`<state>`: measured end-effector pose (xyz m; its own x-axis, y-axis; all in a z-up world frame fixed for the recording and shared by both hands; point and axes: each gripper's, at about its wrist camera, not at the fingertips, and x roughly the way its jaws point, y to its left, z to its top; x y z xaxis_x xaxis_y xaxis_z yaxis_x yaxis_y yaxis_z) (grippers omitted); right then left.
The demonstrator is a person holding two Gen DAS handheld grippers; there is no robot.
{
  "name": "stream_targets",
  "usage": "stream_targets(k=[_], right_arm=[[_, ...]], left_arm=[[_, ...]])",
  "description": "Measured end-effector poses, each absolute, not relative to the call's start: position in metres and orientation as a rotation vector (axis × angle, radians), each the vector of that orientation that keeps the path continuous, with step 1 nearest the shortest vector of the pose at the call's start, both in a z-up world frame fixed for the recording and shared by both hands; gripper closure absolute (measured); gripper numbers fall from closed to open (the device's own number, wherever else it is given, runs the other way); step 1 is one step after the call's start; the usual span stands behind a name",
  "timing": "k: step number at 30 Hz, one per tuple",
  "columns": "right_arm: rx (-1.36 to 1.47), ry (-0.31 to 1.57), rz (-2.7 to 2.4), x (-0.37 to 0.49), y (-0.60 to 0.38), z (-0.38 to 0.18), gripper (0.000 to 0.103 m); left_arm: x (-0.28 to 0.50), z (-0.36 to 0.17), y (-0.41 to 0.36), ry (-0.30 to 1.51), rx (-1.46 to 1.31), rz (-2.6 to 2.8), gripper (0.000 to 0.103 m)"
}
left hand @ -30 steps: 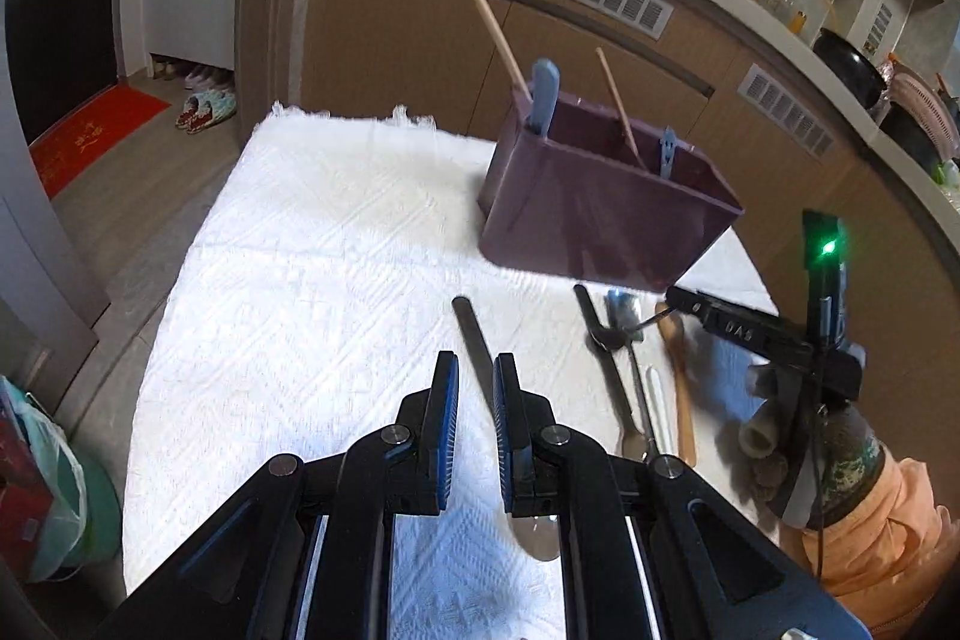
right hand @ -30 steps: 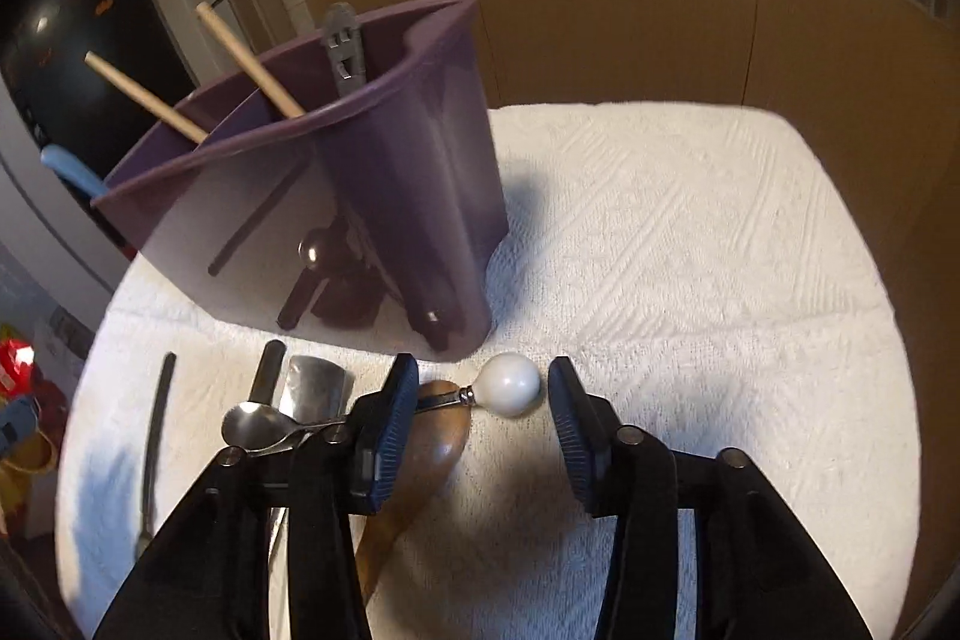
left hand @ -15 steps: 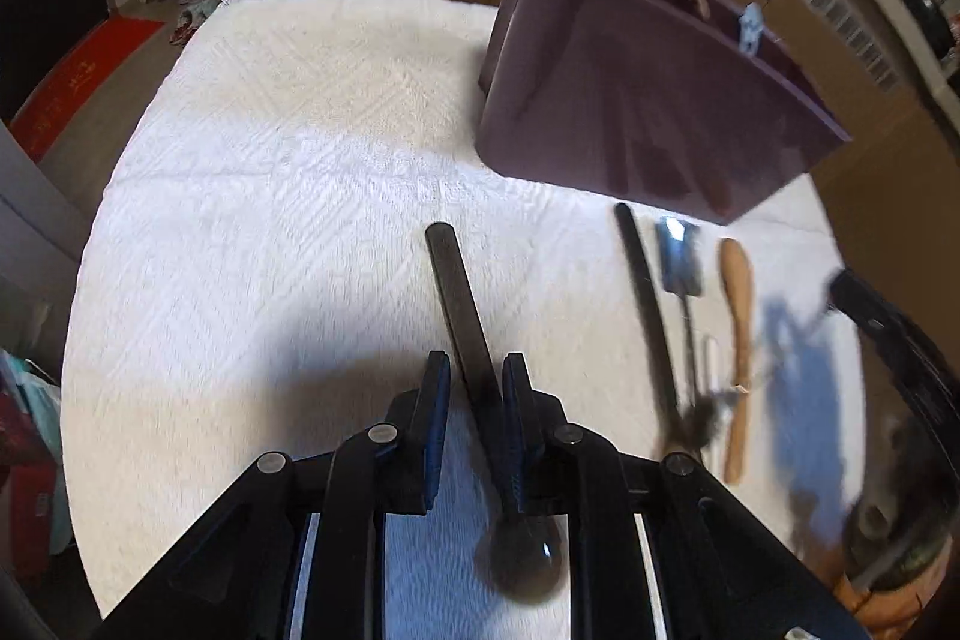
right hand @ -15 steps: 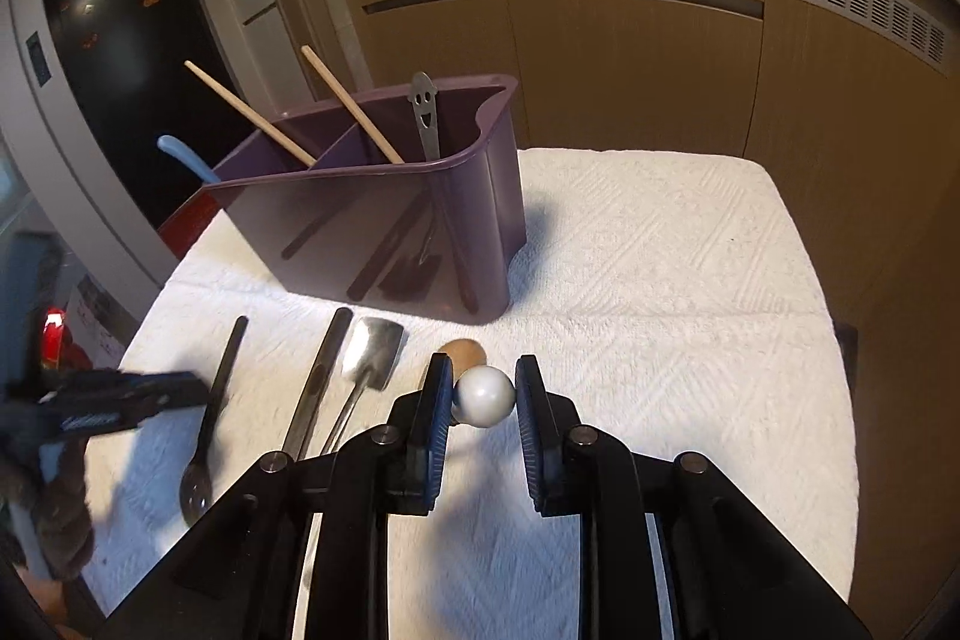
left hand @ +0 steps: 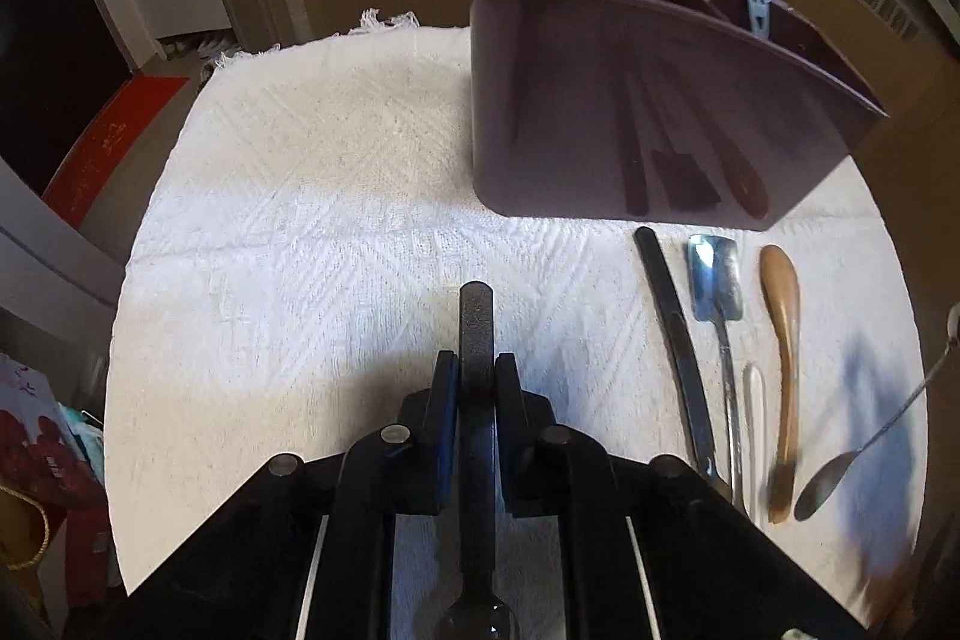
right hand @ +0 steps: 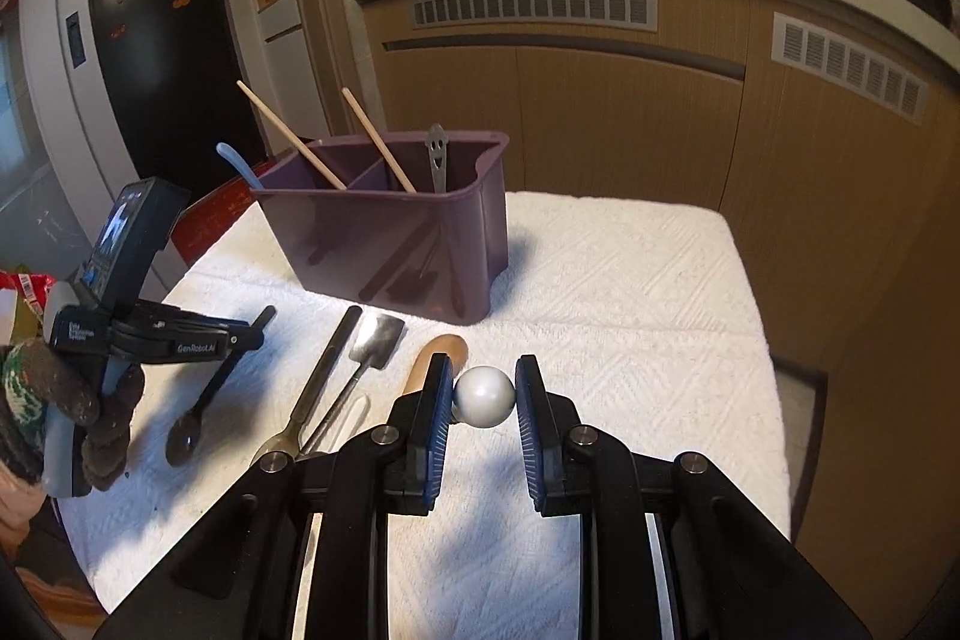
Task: Organize utensils
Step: 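Lift the dark spoon over the holder with the left tool while the right tool lifts the white-ball spoon there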
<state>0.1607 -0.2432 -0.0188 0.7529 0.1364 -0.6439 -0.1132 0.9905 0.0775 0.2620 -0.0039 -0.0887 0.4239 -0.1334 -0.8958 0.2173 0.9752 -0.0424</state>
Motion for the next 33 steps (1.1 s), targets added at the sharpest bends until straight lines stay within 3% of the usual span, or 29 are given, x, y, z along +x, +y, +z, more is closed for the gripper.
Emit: stream_targets(k=[11, 20, 27, 33], right_arm=[[-0.148, 0.593, 0.089, 0.140, -0.227, 0.042, 0.081], [-0.361, 0.385, 0.001, 0.156, -0.203, 0.133, 0.081], [-0.505, 0.338, -0.058, 0.204, -0.180, 0.165, 0.081], [-0.553, 0.386, -0.047, 0.254, -0.168, 0.143, 0.081]], left_arm=[[0.187, 0.046, -0.008, 0.660, 0.064, -0.310, 0.093], [0.218, 0.151, -0.017, 0.396, 0.000, -0.345, 0.093], [0.268, 0.178, -0.030, 0.313, -0.051, -0.386, 0.093], [0.316, 0.150, -0.039, 0.334, -0.093, -0.406, 0.093]])
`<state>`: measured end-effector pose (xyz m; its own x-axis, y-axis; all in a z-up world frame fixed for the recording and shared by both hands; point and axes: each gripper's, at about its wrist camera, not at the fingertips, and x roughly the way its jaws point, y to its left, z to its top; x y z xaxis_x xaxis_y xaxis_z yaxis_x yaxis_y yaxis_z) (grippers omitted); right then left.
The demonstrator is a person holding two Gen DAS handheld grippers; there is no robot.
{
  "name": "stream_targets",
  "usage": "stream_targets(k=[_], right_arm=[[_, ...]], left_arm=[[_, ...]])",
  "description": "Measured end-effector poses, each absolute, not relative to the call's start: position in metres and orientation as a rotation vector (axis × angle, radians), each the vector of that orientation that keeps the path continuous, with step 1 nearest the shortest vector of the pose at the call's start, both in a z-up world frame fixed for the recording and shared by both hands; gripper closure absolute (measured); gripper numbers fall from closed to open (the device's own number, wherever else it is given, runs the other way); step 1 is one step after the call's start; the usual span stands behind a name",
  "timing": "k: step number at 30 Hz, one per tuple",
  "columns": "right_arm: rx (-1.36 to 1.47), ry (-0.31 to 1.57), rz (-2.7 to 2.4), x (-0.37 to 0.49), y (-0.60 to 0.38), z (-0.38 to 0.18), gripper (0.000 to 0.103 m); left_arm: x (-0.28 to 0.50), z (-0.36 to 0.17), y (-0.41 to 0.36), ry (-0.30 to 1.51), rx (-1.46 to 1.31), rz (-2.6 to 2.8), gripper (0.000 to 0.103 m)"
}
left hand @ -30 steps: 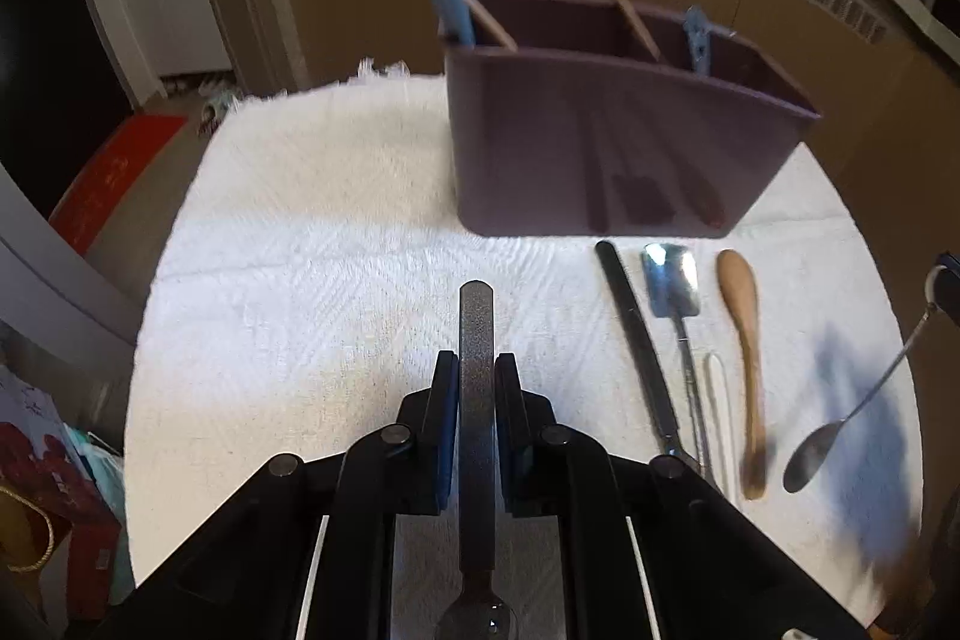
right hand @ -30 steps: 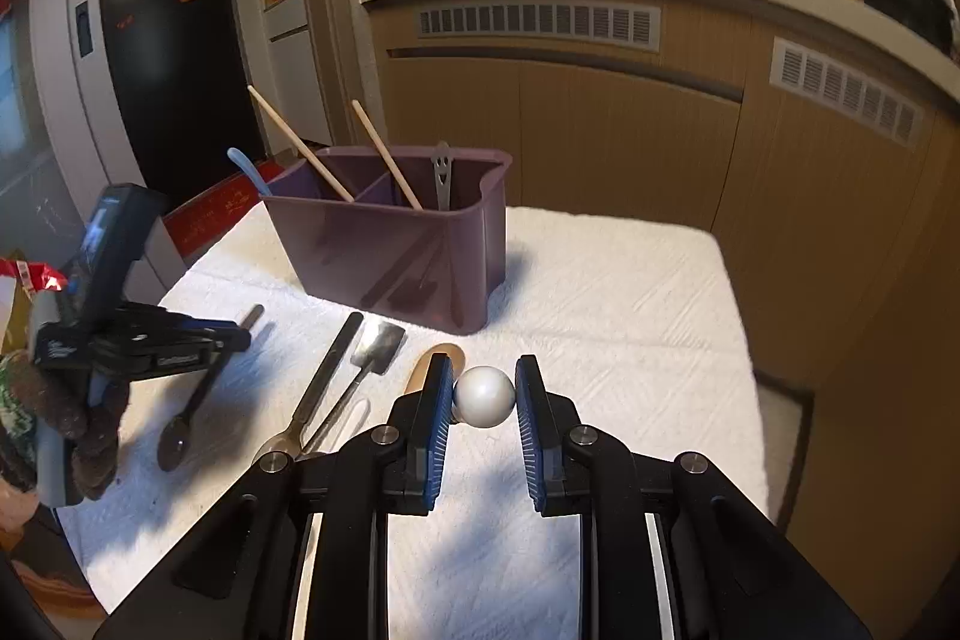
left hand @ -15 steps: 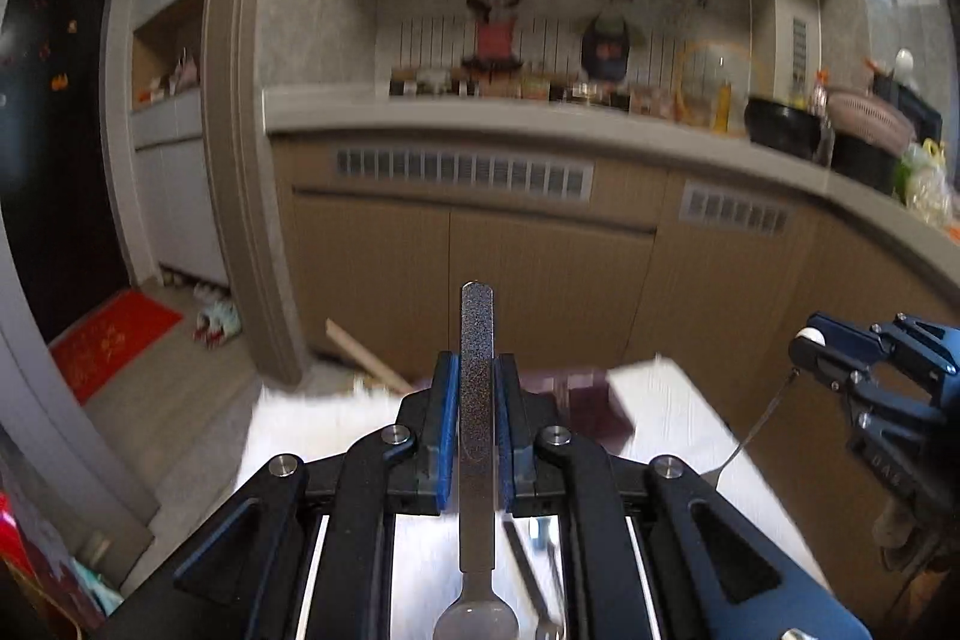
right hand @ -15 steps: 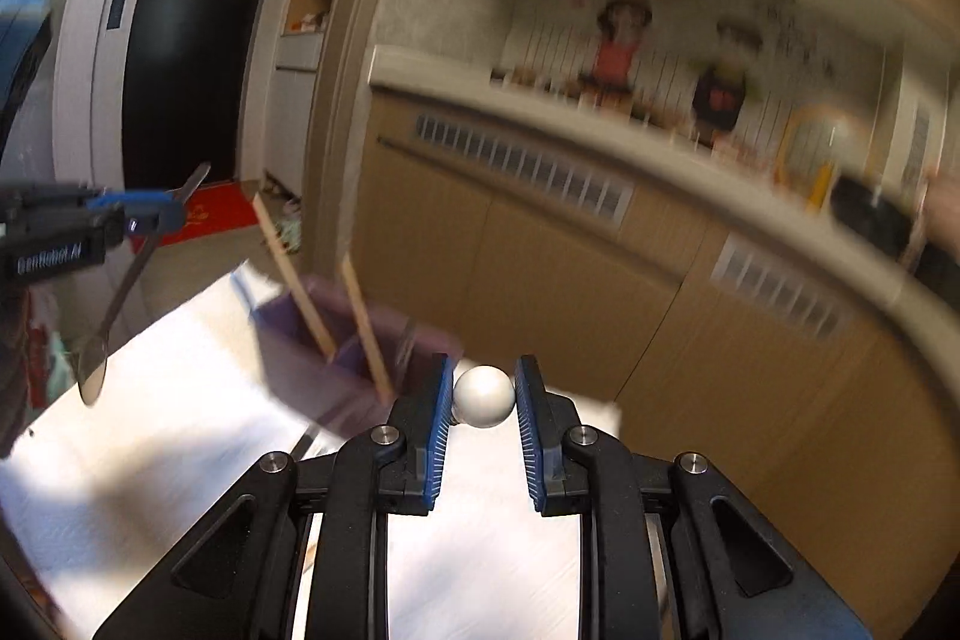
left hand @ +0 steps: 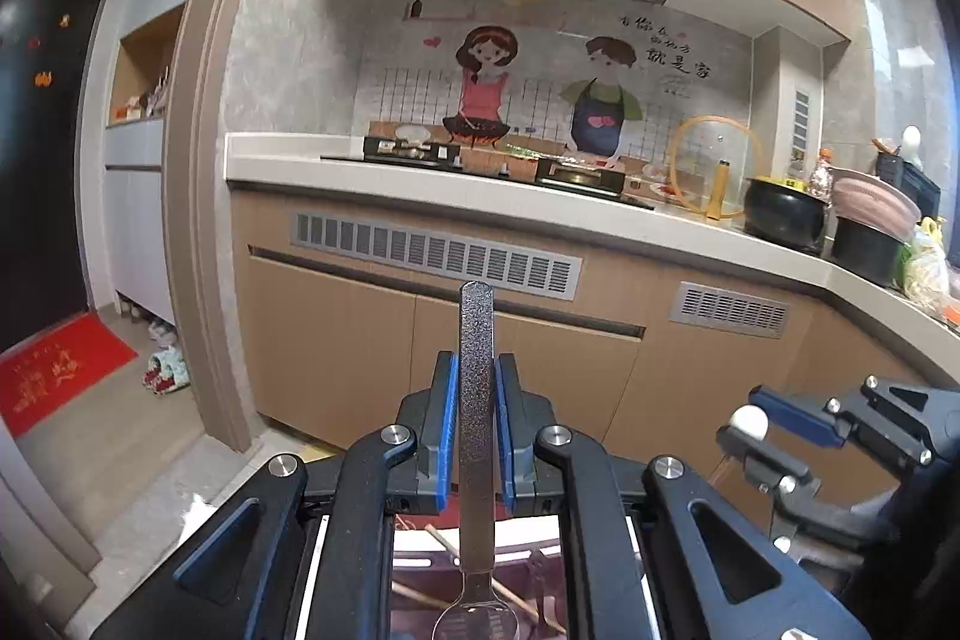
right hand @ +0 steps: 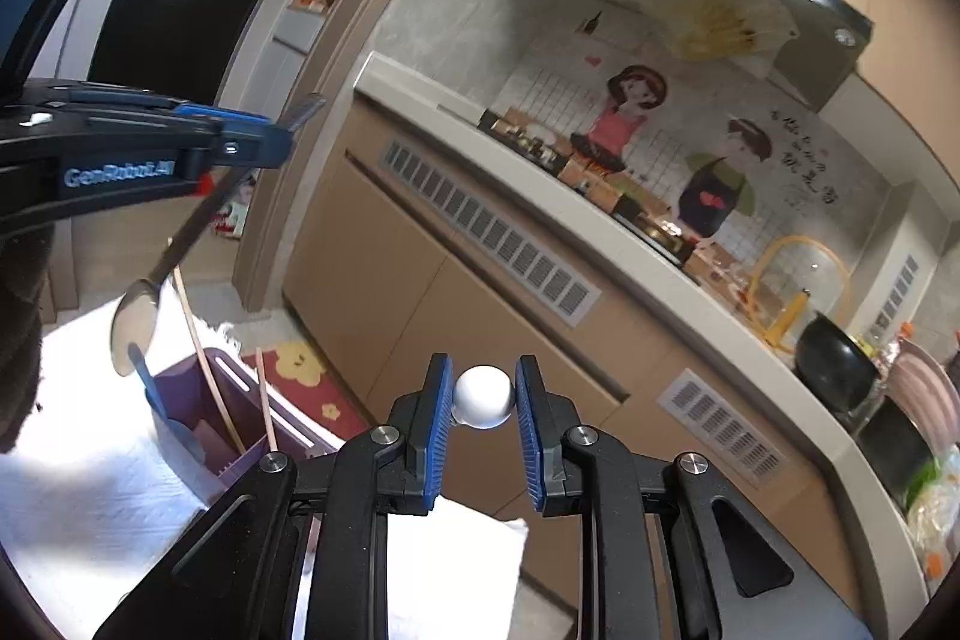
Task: Organize utensils
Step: 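Lift the dark spoon over the holder with the left tool while the right tool lifts the white-ball spoon there, then release both spoons into the purple holder and withdraw both tools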
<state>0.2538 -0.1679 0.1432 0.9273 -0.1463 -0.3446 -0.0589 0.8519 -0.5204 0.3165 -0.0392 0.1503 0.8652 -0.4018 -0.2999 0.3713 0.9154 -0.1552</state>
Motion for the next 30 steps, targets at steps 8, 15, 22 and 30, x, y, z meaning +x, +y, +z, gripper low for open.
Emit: stream_targets(k=[8, 15, 22, 30], right_arm=[[-0.581, 0.501, 0.010, 0.301, -0.162, 0.082, 0.081], [-0.513, 0.617, 0.079, 0.323, -0.163, 0.037, 0.081], [-0.408, 0.698, 0.172, 0.327, -0.163, 0.017, 0.079], [-0.215, 0.716, 0.206, 0.301, -0.185, 0.027, 0.053]], left_arm=[[0.361, 0.078, -0.040, 0.454, -0.110, -0.386, 0.093], [0.372, 0.034, -0.038, 0.577, -0.127, -0.383, 0.093], [0.352, 0.023, -0.019, 0.647, -0.165, -0.390, 0.087], [0.289, 0.023, -0.003, 0.699, -0.163, -0.400, 0.051]])
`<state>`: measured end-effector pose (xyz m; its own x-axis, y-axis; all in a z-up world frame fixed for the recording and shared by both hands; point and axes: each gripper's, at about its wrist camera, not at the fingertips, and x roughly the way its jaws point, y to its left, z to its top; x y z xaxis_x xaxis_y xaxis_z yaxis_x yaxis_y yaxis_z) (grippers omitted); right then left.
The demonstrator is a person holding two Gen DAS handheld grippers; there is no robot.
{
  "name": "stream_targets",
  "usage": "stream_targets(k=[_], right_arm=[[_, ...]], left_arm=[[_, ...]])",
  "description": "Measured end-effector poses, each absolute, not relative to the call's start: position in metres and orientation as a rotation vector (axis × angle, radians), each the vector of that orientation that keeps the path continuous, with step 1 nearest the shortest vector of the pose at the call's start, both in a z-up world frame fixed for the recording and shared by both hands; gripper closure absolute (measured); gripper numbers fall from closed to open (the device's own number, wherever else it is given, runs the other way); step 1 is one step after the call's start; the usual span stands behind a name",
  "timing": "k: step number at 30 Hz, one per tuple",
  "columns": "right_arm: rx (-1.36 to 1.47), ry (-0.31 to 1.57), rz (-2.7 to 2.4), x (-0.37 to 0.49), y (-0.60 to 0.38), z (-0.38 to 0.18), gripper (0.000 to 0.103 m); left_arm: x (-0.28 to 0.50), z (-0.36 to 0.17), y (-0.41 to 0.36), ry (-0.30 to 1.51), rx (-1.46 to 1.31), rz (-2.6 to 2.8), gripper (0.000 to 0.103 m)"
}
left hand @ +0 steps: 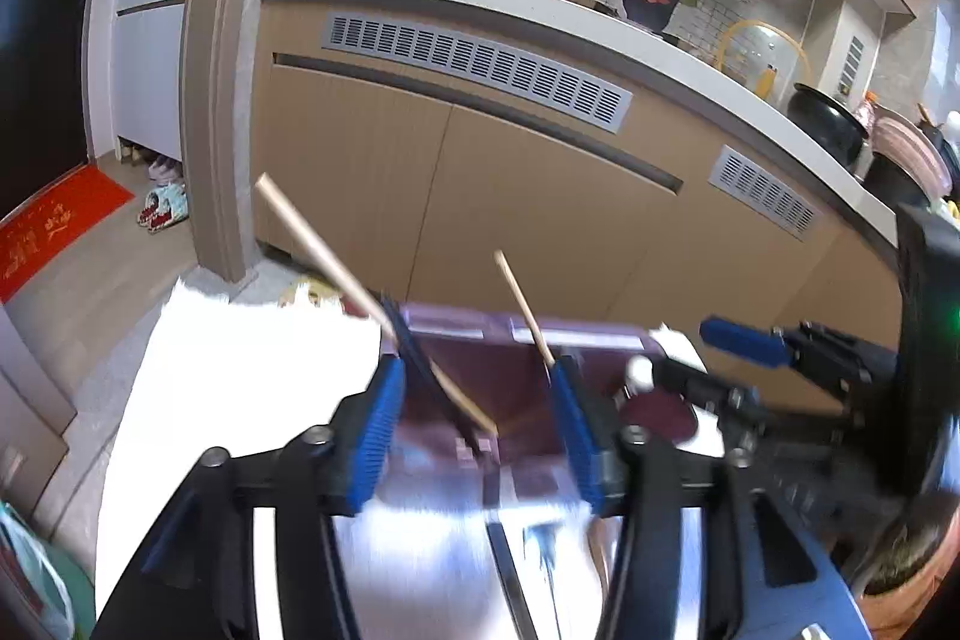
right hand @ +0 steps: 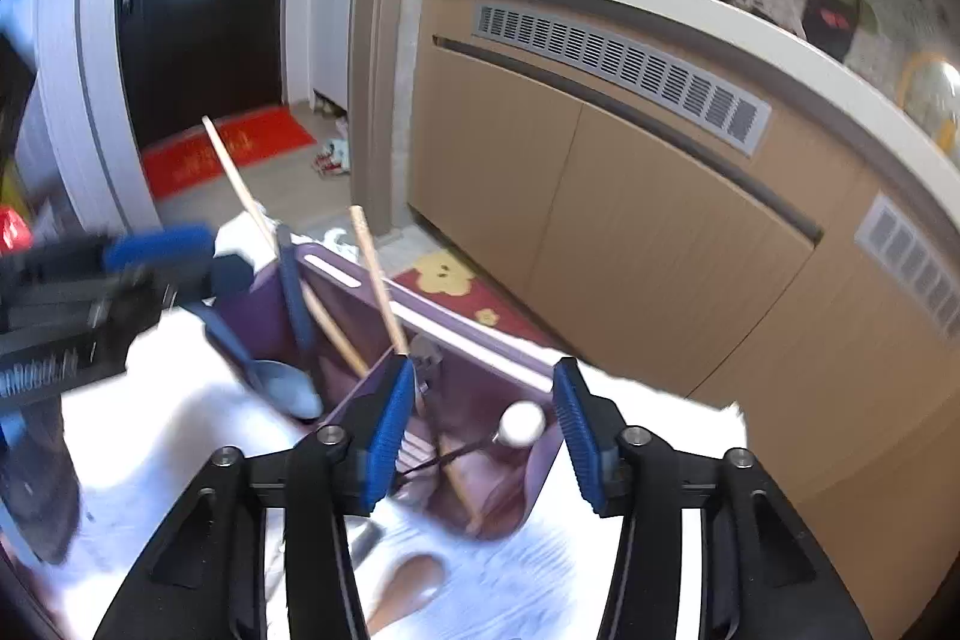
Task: Organize utensils
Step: 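Release both spoons into the purple holder and withdraw both tools, then grasp the black-handled slotted metal turner with the left tool while the right tool approaches the wooden spoon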
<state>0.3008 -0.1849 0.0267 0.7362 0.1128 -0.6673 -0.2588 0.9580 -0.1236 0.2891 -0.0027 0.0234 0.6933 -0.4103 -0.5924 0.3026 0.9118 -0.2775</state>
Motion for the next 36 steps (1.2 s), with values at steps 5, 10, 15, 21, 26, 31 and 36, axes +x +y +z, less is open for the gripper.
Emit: stream_targets(k=[5, 10, 15, 21, 26, 31, 36], right_arm=[[-0.145, 0.720, 0.220, 0.261, -0.192, 0.027, 0.051], [-0.073, 0.743, 0.237, 0.227, -0.199, 0.015, 0.048], [0.024, 0.803, 0.234, 0.201, -0.208, -0.014, 0.048], [0.083, 0.871, 0.242, 0.184, -0.209, -0.047, 0.048], [0.074, 0.910, 0.215, 0.192, -0.203, -0.067, 0.048], [0.008, 0.915, 0.148, 0.221, -0.198, -0.082, 0.048], [-0.030, 0.930, 0.093, 0.245, -0.192, -0.099, 0.049]], left_arm=[[0.250, 0.010, -0.002, 0.763, -0.149, -0.409, 0.040], [0.218, -0.014, 0.002, 0.854, -0.146, -0.420, 0.038], [0.192, -0.030, 0.007, 0.907, -0.157, -0.421, 0.034], [0.172, -0.037, 0.006, 0.910, -0.089, -0.403, 0.027], [0.170, -0.042, 0.007, 0.931, -0.034, -0.353, 0.026], [0.174, -0.051, 0.015, 0.964, -0.051, -0.344, 0.025], [0.179, -0.060, 0.024, 0.998, -0.066, -0.326, 0.025]])
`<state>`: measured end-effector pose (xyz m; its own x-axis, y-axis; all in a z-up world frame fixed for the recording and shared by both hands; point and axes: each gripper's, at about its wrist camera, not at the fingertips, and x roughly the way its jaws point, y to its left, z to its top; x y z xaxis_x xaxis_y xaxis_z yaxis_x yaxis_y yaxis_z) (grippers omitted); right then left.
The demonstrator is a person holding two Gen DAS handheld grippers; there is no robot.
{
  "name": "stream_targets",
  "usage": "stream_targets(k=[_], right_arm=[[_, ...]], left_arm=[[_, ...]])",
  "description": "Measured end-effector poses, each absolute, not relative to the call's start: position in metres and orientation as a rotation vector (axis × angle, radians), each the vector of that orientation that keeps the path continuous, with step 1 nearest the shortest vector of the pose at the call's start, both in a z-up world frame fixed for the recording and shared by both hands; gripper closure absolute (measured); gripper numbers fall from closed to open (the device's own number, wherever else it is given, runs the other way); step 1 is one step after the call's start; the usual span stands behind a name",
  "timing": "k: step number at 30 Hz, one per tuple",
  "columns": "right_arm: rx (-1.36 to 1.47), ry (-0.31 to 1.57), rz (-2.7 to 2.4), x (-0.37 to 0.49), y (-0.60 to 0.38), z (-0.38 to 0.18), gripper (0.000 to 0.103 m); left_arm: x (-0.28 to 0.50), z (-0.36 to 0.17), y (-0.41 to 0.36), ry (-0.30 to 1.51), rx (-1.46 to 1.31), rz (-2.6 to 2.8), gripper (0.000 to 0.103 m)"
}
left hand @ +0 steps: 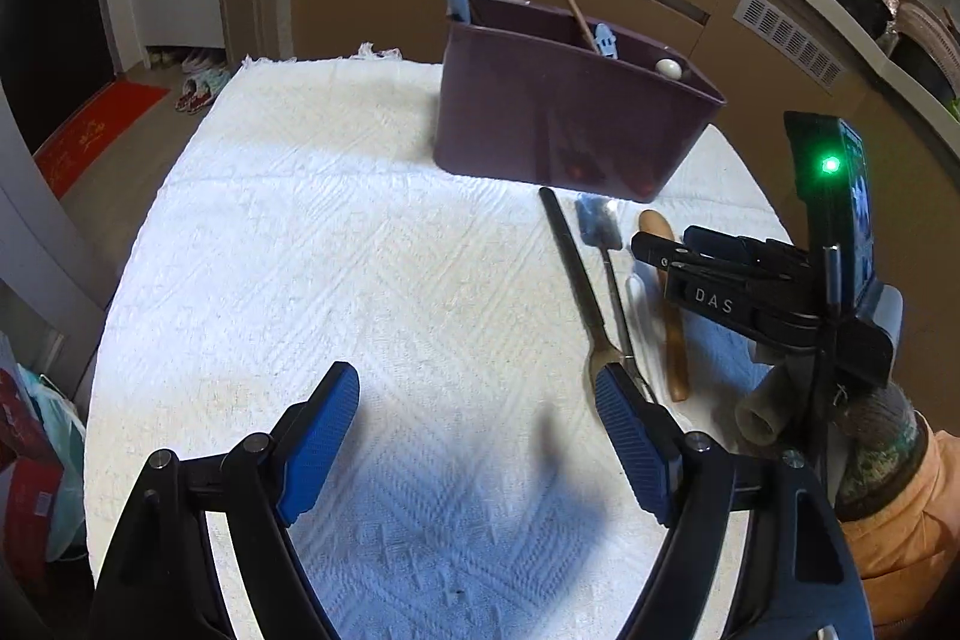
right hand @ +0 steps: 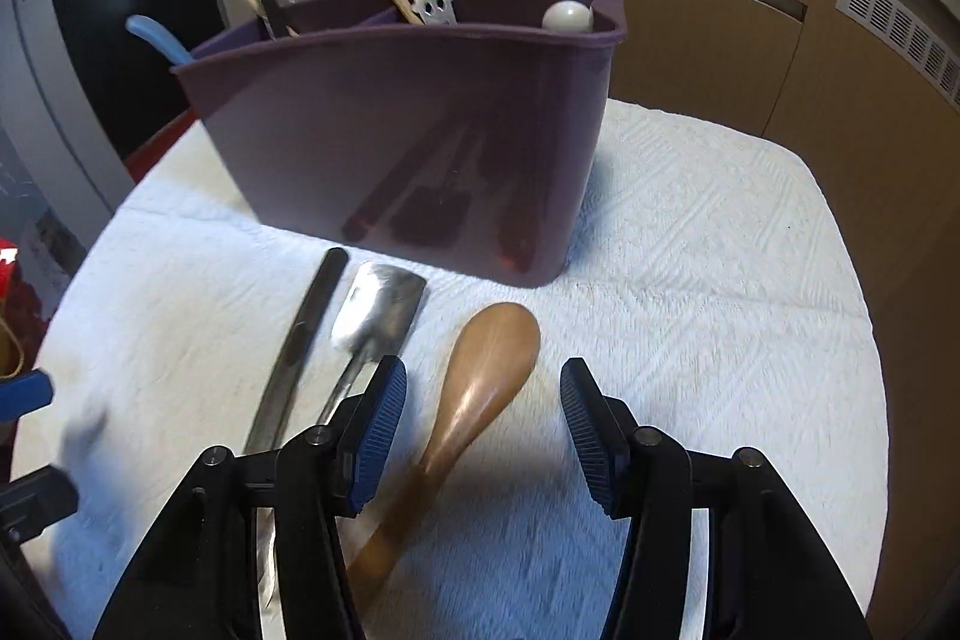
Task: Organize utensils
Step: 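Grasp the black-handled slotted metal turner with the left tool while the right tool approaches the wooden spoon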
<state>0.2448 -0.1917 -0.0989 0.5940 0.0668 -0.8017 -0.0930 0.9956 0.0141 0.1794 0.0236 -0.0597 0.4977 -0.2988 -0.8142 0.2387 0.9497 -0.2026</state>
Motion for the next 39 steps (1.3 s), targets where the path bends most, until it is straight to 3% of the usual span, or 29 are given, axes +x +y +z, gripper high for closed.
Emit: stream_targets(k=[3, 4, 8, 16, 27, 30, 34, 39], right_arm=[[-0.049, 0.927, 0.084, 0.249, -0.189, -0.103, 0.053], [-0.070, 0.926, 0.082, 0.248, -0.188, -0.103, 0.067], [-0.084, 0.938, 0.112, 0.242, -0.189, -0.099, 0.073], [-0.041, 0.873, 0.045, 0.196, -0.236, -0.078, 0.073], [0.129, 0.874, 0.016, 0.178, -0.294, -0.093, 0.073], [0.158, 0.866, 0.049, 0.176, -0.296, -0.091, 0.072], [0.149, 0.847, 0.070, 0.171, -0.291, -0.091, 0.055], [0.148, 0.860, 0.088, 0.170, -0.287, -0.098, 0.054]], left_arm=[[0.181, -0.062, 0.026, 1.005, -0.070, -0.321, 0.025], [0.182, -0.062, 0.025, 1.007, -0.070, -0.320, 0.025], [0.181, -0.064, 0.017, 1.018, -0.054, -0.337, 0.025], [0.167, -0.060, -0.026, 1.005, 0.053, -0.519, 0.026], [0.212, -0.063, -0.065, 1.055, 0.061, -0.475, 0.051], [0.231, -0.064, -0.078, 1.058, 0.072, -0.455, 0.053], [0.250, -0.067, -0.098, 1.050, 0.086, -0.452, 0.053], [0.265, -0.074, -0.115, 1.033, 0.100, -0.453, 0.054]])
